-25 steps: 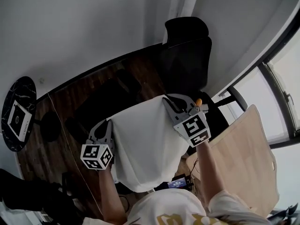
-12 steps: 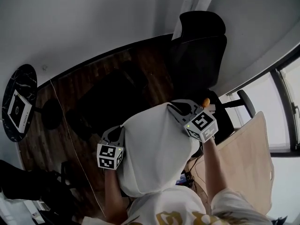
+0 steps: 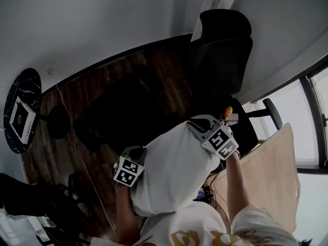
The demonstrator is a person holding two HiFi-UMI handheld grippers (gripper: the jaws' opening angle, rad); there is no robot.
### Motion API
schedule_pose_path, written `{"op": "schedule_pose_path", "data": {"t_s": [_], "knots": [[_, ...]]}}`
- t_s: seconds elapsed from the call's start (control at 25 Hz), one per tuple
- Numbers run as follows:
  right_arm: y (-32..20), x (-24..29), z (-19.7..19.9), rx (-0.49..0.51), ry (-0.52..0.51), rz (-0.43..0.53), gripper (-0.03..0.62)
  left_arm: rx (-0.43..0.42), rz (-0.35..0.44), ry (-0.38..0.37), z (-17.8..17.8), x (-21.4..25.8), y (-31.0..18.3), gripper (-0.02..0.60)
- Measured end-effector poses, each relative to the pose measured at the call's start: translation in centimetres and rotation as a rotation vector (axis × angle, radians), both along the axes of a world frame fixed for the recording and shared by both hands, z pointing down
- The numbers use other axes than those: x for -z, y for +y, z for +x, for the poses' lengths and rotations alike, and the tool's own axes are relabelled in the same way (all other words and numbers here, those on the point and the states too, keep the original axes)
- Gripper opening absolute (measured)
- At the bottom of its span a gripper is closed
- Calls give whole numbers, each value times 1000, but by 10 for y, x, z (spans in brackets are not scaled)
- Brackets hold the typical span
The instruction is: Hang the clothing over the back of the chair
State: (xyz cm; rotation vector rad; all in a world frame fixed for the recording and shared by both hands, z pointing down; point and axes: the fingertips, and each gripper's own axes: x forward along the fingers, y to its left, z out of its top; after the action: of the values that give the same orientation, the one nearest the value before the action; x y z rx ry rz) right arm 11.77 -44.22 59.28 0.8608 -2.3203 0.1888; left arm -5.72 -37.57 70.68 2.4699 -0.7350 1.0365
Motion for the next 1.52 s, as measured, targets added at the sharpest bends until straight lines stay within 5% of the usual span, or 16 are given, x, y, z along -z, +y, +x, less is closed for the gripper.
{"op": "schedule_pose_path", "data": {"t_s": [0.24, 0.56, 0.8, 1.04, 1.12, 1.36, 1.52], "knots": [[1, -6, 6, -27, -4, -1, 61, -137, -60, -57, 15, -17, 23, 26], [8, -1, 20, -84, -8, -50, 104, -144, -71, -67, 15, -10, 25, 28], [16, 18, 28, -115, -16, -17, 124, -95, -67, -22, 7, 1, 22, 125], [28, 44, 34, -164, -26, 57, 137, 2, 34, 44, -13, 33, 4, 204], [33, 59, 36, -192, -36, 104, 137, 60, 35, 108, -19, 47, 0, 340], [56, 111, 41, -283, -67, 255, 86, 100, 153, 168, -30, 93, -3, 339], [80, 146, 30, -347, -219, 320, 47, 105, 266, 232, -29, 137, 12, 332]]}}
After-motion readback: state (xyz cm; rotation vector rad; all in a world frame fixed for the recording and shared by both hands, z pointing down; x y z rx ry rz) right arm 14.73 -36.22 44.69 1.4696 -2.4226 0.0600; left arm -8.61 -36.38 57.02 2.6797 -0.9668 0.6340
